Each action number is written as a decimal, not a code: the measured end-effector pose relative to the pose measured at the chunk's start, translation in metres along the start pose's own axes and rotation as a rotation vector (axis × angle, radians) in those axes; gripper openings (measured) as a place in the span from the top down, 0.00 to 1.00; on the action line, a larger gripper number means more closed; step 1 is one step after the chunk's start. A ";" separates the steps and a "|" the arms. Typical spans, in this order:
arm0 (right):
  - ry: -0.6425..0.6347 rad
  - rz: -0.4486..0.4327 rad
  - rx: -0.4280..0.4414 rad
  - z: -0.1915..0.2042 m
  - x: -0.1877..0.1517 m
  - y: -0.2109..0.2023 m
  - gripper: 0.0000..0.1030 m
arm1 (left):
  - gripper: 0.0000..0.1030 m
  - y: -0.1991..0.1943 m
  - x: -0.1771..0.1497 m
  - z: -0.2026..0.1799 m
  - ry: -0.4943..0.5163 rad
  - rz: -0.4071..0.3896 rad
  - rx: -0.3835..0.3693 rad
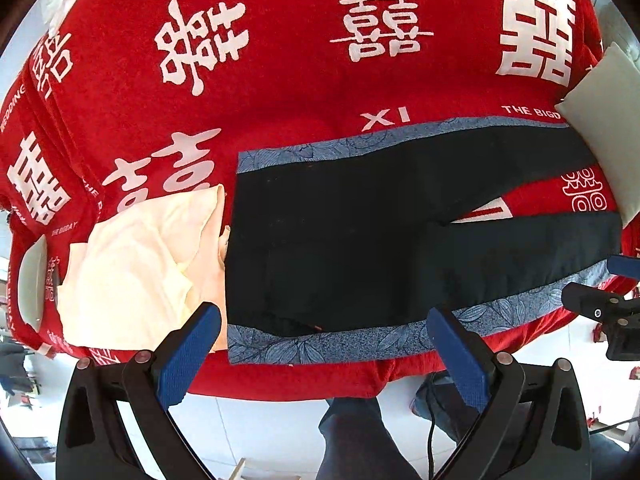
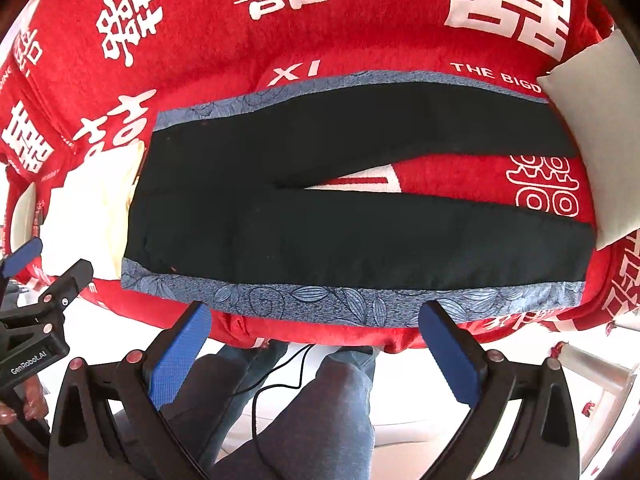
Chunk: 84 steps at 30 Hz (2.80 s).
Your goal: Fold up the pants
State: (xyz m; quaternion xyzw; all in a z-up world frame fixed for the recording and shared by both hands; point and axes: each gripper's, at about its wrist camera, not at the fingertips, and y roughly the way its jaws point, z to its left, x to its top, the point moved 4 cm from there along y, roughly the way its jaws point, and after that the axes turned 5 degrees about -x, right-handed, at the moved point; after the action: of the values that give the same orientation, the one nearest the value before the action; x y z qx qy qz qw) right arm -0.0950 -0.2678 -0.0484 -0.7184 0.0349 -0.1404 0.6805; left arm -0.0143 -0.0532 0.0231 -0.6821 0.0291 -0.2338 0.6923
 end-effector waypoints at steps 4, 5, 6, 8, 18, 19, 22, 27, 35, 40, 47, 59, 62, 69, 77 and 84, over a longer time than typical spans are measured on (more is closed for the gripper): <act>-0.001 0.000 -0.003 -0.001 -0.002 0.000 0.00 | 0.00 -0.001 -0.001 0.000 -0.010 -0.005 0.005; -0.003 0.000 -0.003 -0.002 -0.003 0.000 0.00 | 0.00 -0.002 -0.002 0.000 -0.013 -0.007 0.005; -0.004 -0.001 -0.003 -0.003 -0.003 0.000 0.00 | 0.00 -0.002 -0.002 0.000 -0.017 -0.008 0.005; -0.005 -0.005 -0.003 -0.005 -0.004 -0.001 0.00 | 0.00 -0.002 -0.002 -0.001 -0.020 -0.006 0.006; 0.006 -0.011 0.008 -0.016 -0.007 -0.002 0.00 | 0.00 -0.003 -0.004 -0.006 -0.023 -0.011 0.020; 0.007 -0.011 0.011 -0.017 -0.007 -0.001 0.00 | 0.00 -0.003 -0.005 -0.007 -0.024 -0.011 0.022; 0.011 -0.008 0.018 -0.020 -0.009 -0.001 0.00 | 0.00 -0.003 -0.004 -0.009 -0.028 -0.009 0.027; 0.015 -0.008 0.037 -0.028 -0.009 0.000 0.00 | 0.00 -0.003 -0.005 -0.012 -0.049 0.000 0.025; 0.013 -0.004 0.072 -0.047 -0.010 -0.003 0.00 | 0.00 -0.009 -0.007 -0.017 -0.117 -0.013 0.059; -0.034 0.007 0.067 -0.057 -0.014 -0.001 0.00 | 0.00 -0.009 -0.015 -0.020 -0.182 -0.005 0.059; -0.027 0.063 0.078 -0.064 -0.027 0.010 0.00 | 0.00 -0.004 -0.031 -0.021 -0.233 0.040 0.053; 0.046 0.109 0.097 -0.038 -0.047 0.040 0.00 | 0.00 0.036 -0.054 0.009 -0.248 0.112 -0.007; 0.051 0.127 0.088 -0.025 -0.053 0.053 0.00 | 0.00 0.051 -0.062 0.016 -0.240 0.138 -0.017; 0.099 0.173 0.143 0.007 -0.072 0.081 0.00 | 0.00 0.093 -0.087 0.033 -0.260 0.209 -0.055; 0.304 0.155 0.404 0.020 -0.078 0.124 0.00 | 0.00 0.128 -0.106 0.048 -0.408 0.154 -0.260; 0.441 0.149 0.613 0.025 -0.085 0.171 0.14 | 0.10 0.171 -0.127 0.056 -0.537 0.139 -0.406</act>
State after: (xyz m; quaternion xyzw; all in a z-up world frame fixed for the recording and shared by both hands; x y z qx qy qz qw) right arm -0.1458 -0.2352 -0.2311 -0.4297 0.1889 -0.2455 0.8482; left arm -0.0581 0.0383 -0.1721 -0.8397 -0.0618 0.0123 0.5394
